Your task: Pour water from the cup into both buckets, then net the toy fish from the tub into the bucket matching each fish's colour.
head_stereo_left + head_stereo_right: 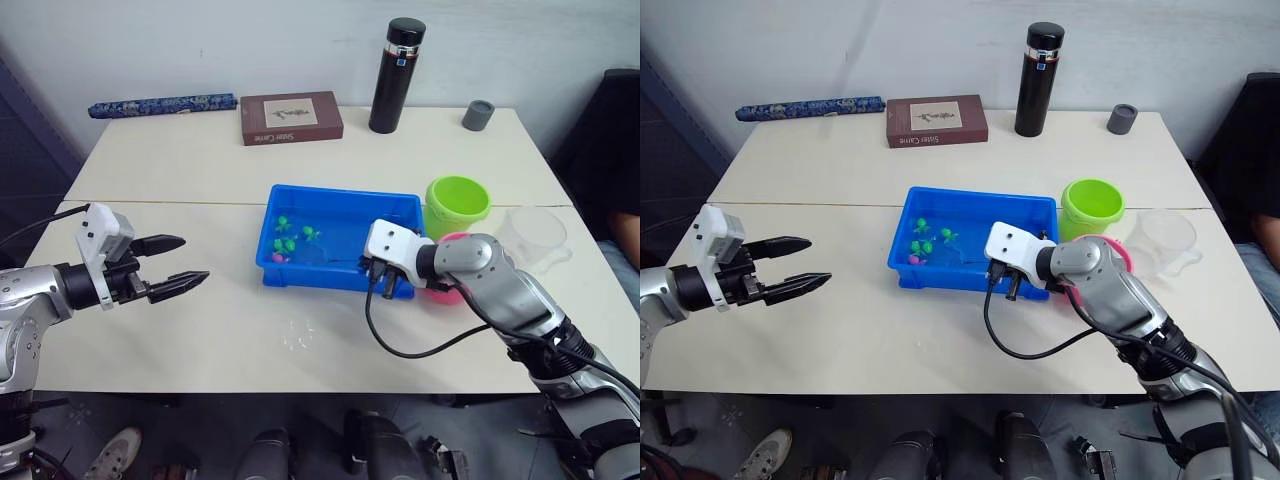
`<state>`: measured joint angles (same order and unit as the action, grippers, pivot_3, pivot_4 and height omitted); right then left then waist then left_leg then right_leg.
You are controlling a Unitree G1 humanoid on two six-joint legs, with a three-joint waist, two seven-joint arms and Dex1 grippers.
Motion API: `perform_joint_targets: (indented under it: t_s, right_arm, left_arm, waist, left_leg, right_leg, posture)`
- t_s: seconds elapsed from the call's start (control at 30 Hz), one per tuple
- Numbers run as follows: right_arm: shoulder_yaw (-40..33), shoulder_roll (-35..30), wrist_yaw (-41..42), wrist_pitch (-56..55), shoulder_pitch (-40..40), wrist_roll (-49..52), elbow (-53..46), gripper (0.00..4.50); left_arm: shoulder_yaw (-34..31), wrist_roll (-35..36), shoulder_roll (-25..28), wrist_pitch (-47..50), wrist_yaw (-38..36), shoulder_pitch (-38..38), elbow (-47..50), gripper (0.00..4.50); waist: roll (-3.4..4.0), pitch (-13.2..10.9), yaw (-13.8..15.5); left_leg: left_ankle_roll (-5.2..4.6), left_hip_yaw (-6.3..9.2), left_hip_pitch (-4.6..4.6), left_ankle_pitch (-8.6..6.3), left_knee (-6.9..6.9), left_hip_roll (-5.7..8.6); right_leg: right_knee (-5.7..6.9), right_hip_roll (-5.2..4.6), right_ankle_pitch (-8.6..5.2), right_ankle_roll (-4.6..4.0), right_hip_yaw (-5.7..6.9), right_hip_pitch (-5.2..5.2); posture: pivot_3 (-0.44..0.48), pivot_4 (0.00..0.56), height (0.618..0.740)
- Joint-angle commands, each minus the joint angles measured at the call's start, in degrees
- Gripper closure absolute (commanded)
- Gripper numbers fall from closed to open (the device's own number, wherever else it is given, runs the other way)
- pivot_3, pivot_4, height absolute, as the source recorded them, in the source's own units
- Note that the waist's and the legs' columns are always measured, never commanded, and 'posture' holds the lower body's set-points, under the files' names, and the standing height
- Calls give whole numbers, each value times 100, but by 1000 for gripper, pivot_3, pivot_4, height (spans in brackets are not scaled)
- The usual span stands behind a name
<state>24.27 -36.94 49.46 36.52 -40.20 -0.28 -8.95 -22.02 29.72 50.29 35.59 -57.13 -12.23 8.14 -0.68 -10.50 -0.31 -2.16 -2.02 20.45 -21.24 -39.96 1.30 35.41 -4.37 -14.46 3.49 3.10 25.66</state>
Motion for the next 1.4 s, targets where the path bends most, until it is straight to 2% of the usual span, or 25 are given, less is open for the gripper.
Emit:
perform_joint_targets:
  t_s: [0.03,0.83,1.07,1.4]
  right_arm:
    - [30,132,119,-11,-167,-43,-80,4500]
    - [221,883,294,252,-303,-153,-36,4500]
    - [-267,1195,321,1476,-356,512,-223,4500]
    - [-696,896,153,2209,-582,786,21,4500]
  left_arm:
    - [-157,162,107,-17,24,-60,157,33]
    - [-257,301,173,7,160,-4,263,33]
    - [-235,299,165,-14,172,-10,246,33]
    - [-133,270,159,-59,160,-114,172,33]
  waist:
    - [0,0,0]
    - [0,0,-61]
    - [0,0,-120]
    - [1,0,-125]
  left_leg:
    - [0,0,0,0,0,0]
    - [1,1,-1,0,1,0]
    - [2,3,0,-1,4,-1]
    - [2,1,0,-3,8,0]
  right_leg:
    - [0,0,0,0,0,0]
    - [2,1,0,-1,2,1]
    - [2,0,-1,-1,3,1]
    - [-3,-1,-1,-1,4,2]
  posture:
    - [0,150,740]
    - [0,150,740]
    - [0,150,740]
    - [0,150,740]
